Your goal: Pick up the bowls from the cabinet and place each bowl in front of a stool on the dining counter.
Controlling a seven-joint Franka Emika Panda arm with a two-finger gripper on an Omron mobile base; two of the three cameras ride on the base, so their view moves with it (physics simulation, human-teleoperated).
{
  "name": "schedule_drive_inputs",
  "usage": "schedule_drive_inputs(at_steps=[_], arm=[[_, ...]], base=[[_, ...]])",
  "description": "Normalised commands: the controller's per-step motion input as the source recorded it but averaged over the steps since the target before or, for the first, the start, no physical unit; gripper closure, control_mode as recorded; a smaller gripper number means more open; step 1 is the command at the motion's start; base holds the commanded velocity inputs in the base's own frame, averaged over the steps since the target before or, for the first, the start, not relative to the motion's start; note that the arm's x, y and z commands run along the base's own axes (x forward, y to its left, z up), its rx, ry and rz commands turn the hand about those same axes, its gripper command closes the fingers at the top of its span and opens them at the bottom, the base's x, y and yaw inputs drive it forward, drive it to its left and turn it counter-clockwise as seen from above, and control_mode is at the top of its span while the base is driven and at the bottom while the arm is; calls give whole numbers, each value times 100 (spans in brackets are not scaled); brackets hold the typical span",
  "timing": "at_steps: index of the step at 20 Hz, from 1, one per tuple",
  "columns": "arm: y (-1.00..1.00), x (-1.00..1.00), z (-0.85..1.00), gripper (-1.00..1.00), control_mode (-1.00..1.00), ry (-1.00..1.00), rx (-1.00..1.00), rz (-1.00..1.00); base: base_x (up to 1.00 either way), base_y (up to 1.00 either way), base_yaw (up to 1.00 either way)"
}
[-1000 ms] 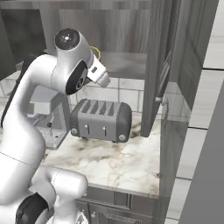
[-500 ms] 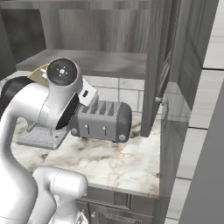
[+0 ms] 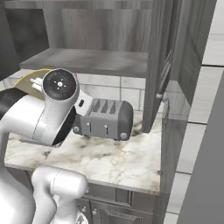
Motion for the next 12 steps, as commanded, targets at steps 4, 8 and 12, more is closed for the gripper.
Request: schedule_drive_inputs(at_steps=[4, 8, 12], arm=[[0, 0, 0, 100, 100, 0, 0, 0], [0, 0, 0, 100, 100, 0, 0, 0], [0, 0, 0, 100, 100, 0, 0, 0]], base=[[-57, 6, 7], [-68, 5, 6], [-79, 17, 6]])
